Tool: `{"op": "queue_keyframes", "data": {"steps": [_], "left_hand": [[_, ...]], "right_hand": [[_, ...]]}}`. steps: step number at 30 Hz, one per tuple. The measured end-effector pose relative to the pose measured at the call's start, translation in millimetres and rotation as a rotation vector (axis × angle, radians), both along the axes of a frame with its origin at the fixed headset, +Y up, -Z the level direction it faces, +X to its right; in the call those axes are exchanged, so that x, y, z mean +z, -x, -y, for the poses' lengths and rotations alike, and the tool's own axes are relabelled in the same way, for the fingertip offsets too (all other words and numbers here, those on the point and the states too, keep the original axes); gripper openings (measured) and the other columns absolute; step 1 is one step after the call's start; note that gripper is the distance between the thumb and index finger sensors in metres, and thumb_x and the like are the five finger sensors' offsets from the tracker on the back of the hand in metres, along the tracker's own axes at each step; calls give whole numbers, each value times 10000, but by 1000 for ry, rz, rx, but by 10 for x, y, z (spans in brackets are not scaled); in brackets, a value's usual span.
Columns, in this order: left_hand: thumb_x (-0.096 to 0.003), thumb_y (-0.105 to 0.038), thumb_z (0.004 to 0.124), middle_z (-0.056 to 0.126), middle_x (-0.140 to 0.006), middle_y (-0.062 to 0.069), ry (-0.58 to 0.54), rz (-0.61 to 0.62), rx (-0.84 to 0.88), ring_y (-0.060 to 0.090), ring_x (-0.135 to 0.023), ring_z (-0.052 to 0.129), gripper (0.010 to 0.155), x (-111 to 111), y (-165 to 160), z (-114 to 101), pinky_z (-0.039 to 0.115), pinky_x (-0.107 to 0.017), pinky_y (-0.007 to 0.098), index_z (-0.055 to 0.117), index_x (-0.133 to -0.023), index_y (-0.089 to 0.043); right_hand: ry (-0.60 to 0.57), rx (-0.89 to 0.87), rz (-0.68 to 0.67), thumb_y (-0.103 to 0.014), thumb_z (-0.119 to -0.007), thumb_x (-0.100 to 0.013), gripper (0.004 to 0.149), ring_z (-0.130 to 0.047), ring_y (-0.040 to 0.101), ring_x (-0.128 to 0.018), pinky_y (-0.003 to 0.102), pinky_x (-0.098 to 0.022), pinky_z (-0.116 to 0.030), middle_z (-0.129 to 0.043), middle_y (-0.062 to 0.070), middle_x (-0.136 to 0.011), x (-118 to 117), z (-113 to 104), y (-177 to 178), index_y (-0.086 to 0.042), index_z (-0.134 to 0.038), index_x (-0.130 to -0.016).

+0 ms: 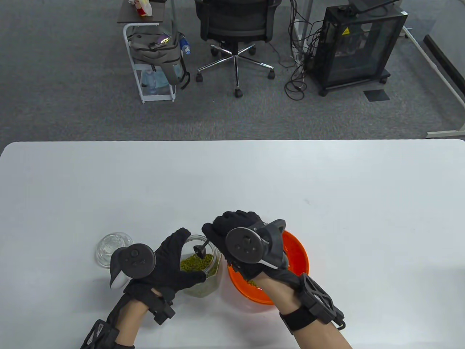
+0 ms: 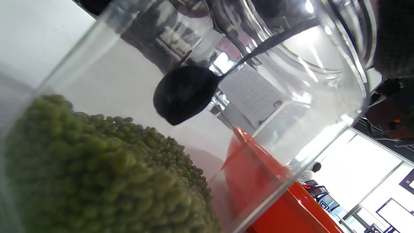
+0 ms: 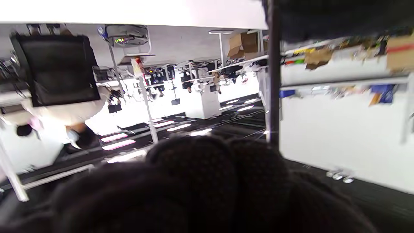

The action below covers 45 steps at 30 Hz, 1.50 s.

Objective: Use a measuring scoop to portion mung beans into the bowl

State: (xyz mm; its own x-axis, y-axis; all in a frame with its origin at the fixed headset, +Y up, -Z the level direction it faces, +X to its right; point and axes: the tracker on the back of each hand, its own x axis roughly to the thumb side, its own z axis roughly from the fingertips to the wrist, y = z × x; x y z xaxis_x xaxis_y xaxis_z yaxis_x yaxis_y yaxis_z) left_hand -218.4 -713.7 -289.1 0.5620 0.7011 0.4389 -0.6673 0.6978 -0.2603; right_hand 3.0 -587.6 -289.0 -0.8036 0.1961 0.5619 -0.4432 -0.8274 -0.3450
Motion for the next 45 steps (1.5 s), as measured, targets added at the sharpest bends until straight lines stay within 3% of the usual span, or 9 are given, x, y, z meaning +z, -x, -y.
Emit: {"op": "queue_keyframes", "data": {"steps": [5, 8, 19, 29, 37, 40, 45], "left_hand": [[-383, -826, 884, 387, -1155, 282, 0, 0, 0, 591, -1054, 558, 1240, 0, 1, 0, 542, -724, 740, 262, -1102, -28], [-384, -826, 883, 388, -1156, 280, -1, -1, -1, 589, -1055, 558, 1239, 0, 1, 0, 543, -724, 740, 263, -1102, -28], [-384, -824, 885, 388, -1155, 282, -1, 1, -2, 590, -1053, 560, 1239, 0, 2, -2, 542, -724, 740, 263, -1102, -28], [-384, -828, 881, 389, -1155, 282, -2, 0, -7, 589, -1053, 562, 1240, 1, 3, -2, 543, -725, 739, 263, -1102, -28], [-384, -827, 881, 390, -1155, 282, -1, 0, -9, 588, -1053, 563, 1239, 2, 4, -3, 542, -724, 740, 263, -1102, -28], [-384, -828, 881, 389, -1156, 282, -1, 0, -10, 589, -1054, 561, 1239, 3, 5, -4, 541, -725, 740, 263, -1102, -29], [-384, -827, 881, 391, -1155, 282, -2, 0, -13, 590, -1052, 562, 1240, 2, 6, -5, 543, -723, 740, 264, -1102, -27]], "right_hand": [[-134, 126, -57, -517, -864, -434, 412, -1004, 215, -186, 354, -173, -871, -1056, 74, -397, 129, 115, 206, -147, -1037, -491], [-142, 116, -88, -520, -861, -430, 411, -1007, 211, -186, 350, -174, -874, -1057, 70, -398, 153, 199, 241, -153, -1036, -492], [324, -296, -174, -470, -816, -462, 430, -1002, 240, -204, 364, -176, -866, -1042, 120, -433, -99, 544, -62, -96, -1011, -547], [678, -568, -23, -468, -800, -476, 437, -997, 228, -187, 353, -161, -864, -1038, 118, -418, -299, 736, -448, -89, -1008, -543], [783, -733, 140, -456, -794, -482, 435, -993, 220, -158, 350, -134, -862, -1036, 120, -393, -308, 828, -735, -78, -1004, -529], [772, -746, 180, -457, -792, -481, 433, -994, 217, -155, 348, -130, -863, -1038, 116, -389, -295, 817, -817, -83, -1005, -525], [804, -815, 190, -456, -793, -483, 433, -995, 217, -149, 349, -127, -863, -1039, 115, -386, -309, 837, -957, -82, -1005, -522]]}}
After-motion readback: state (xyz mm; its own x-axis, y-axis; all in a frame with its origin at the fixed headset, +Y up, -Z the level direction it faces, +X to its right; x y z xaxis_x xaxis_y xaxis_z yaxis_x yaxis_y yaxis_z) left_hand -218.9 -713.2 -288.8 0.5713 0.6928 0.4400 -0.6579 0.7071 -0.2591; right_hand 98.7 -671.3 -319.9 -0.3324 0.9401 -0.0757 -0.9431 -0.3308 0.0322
